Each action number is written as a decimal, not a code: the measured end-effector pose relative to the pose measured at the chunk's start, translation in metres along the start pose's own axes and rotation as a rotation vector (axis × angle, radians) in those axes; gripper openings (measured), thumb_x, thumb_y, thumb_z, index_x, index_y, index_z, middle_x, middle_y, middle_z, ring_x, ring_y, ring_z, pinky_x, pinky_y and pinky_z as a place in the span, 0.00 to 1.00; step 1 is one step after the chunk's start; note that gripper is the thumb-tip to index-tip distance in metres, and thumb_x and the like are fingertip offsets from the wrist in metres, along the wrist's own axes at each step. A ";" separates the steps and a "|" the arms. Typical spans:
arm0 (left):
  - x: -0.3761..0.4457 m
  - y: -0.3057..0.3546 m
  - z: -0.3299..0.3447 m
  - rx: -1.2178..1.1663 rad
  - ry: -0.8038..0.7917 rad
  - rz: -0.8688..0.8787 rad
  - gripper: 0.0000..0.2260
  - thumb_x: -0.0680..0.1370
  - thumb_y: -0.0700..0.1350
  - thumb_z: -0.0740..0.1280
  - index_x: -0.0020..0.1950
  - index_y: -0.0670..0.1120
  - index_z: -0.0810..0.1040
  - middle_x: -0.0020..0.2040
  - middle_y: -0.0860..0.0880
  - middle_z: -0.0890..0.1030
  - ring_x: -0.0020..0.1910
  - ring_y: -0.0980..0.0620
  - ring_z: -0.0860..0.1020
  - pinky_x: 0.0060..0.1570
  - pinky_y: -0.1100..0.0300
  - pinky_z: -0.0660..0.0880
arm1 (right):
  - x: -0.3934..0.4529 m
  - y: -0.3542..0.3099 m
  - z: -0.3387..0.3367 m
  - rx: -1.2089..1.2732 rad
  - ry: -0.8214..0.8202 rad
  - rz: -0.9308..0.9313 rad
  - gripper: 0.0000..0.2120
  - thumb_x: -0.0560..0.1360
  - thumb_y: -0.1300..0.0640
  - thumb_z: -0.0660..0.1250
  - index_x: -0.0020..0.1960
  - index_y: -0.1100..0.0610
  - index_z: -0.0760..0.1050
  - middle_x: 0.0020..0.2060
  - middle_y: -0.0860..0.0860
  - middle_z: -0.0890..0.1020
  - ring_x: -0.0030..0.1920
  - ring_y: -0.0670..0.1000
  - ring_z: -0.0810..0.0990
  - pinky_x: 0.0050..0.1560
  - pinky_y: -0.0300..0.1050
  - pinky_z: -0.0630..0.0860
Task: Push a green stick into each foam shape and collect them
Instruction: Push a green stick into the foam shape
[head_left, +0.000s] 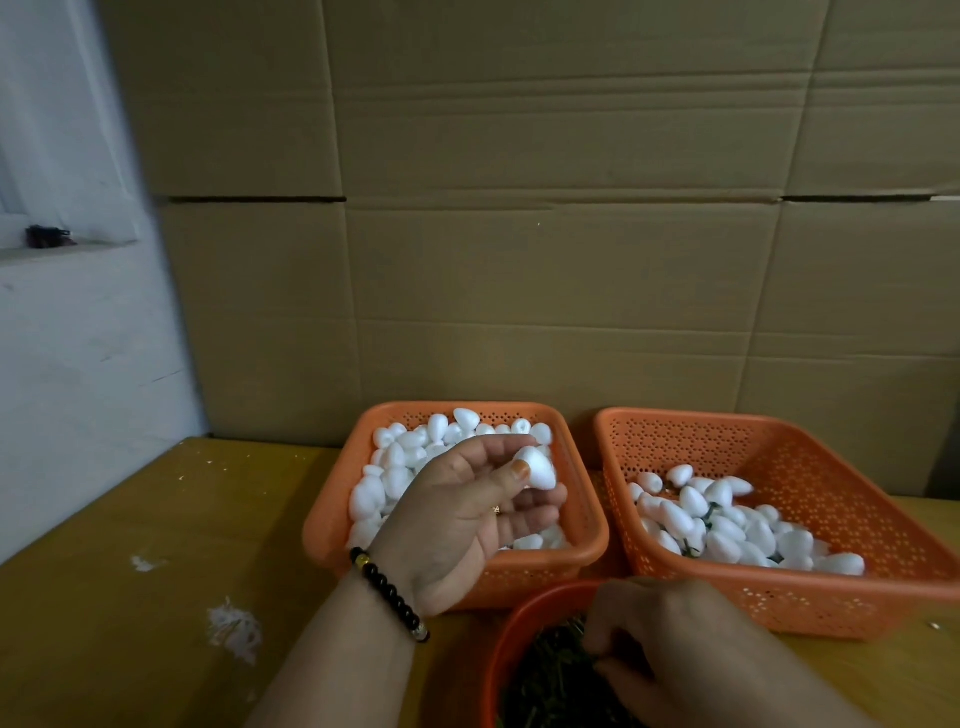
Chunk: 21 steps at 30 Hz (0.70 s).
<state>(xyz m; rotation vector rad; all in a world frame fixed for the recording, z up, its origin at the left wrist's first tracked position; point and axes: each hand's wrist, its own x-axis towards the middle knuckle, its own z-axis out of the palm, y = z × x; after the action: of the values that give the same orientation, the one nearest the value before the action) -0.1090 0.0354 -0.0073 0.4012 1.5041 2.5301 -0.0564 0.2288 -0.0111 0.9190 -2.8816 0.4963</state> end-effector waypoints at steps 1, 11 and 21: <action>0.000 0.000 0.001 -0.047 -0.014 -0.016 0.13 0.71 0.38 0.68 0.55 0.39 0.76 0.47 0.37 0.82 0.47 0.43 0.83 0.43 0.55 0.81 | -0.001 0.000 -0.001 0.008 0.020 -0.007 0.10 0.72 0.51 0.65 0.52 0.42 0.75 0.47 0.36 0.78 0.48 0.36 0.76 0.49 0.29 0.71; -0.003 0.003 0.008 -0.238 -0.011 -0.135 0.10 0.70 0.36 0.66 0.49 0.42 0.82 0.46 0.39 0.82 0.40 0.47 0.81 0.35 0.59 0.79 | -0.008 -0.003 -0.009 0.072 0.210 -0.039 0.14 0.73 0.57 0.69 0.52 0.39 0.80 0.47 0.34 0.78 0.50 0.34 0.75 0.49 0.23 0.67; -0.004 -0.002 0.021 -0.355 -0.066 -0.198 0.19 0.66 0.29 0.60 0.54 0.36 0.80 0.47 0.36 0.80 0.43 0.42 0.81 0.42 0.54 0.81 | -0.009 0.000 -0.010 0.187 0.576 -0.051 0.16 0.70 0.67 0.71 0.49 0.46 0.83 0.41 0.39 0.80 0.44 0.37 0.78 0.43 0.26 0.71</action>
<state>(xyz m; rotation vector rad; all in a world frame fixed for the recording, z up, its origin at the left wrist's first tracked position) -0.0985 0.0528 0.0000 0.2643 0.9882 2.5251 -0.0498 0.2371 -0.0035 0.7166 -2.3145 0.8711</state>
